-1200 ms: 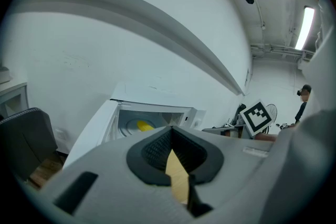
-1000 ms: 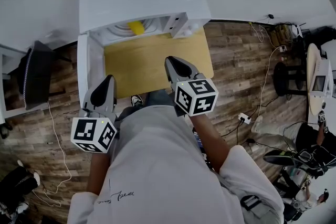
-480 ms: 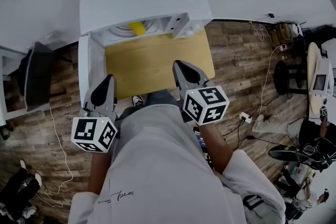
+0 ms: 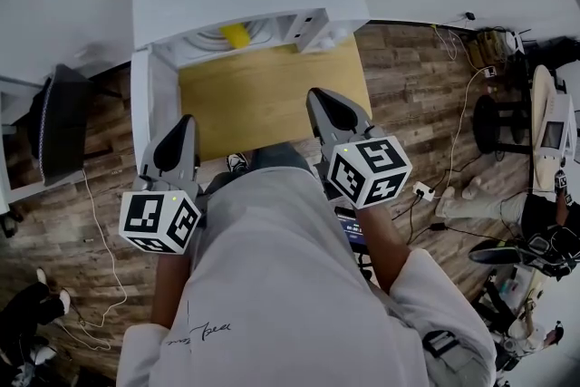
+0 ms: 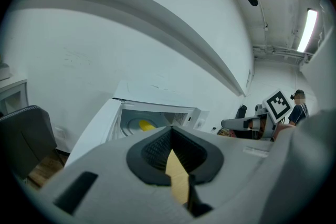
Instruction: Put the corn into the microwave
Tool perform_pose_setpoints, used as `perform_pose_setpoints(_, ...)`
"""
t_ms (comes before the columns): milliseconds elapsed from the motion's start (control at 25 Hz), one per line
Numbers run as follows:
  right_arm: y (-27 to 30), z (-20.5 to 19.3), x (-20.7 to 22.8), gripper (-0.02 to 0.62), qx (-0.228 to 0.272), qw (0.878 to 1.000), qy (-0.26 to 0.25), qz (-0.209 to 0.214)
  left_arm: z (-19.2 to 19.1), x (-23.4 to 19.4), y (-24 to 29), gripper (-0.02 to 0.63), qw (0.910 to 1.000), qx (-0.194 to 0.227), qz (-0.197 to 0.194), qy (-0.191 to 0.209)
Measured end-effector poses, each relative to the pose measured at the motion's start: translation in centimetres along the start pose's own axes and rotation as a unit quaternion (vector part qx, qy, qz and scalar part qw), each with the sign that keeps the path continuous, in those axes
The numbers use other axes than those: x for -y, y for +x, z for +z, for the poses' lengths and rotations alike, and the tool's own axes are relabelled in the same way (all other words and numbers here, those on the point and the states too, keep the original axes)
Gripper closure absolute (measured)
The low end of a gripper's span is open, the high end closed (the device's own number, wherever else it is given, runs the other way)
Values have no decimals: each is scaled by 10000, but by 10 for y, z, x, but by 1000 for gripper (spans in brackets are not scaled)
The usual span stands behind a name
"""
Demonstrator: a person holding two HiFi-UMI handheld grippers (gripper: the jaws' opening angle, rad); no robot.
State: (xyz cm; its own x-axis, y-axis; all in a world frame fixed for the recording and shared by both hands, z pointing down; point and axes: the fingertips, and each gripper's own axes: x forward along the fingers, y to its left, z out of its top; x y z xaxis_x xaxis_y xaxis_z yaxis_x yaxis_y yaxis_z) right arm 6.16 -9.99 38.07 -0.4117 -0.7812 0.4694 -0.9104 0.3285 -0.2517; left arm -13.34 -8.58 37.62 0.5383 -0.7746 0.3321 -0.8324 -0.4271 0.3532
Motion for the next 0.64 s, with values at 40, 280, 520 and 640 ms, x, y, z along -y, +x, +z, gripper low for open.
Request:
perform_pose_setpoints(40, 0, 1, 0, 584, -4, 10000, -18, 23, 0, 0, 0, 615, 10000, -6, -2, -2)
perform_pose_setpoints(280, -2, -2, -1, 584, -59, 9999, 39, 132, -2, -1, 0, 615, 10000, -37, 7, -49)
perform_pose_setpoints(520, -4, -5, 1, 583, -141, 9998, -73, 101, -3, 1, 1, 615, 10000, -34, 2, -47)
perform_pose_setpoints(640, -5, -6, 1, 583, -187, 9996, -205, 68, -4, 3, 1, 615, 10000, -31, -5, -43)
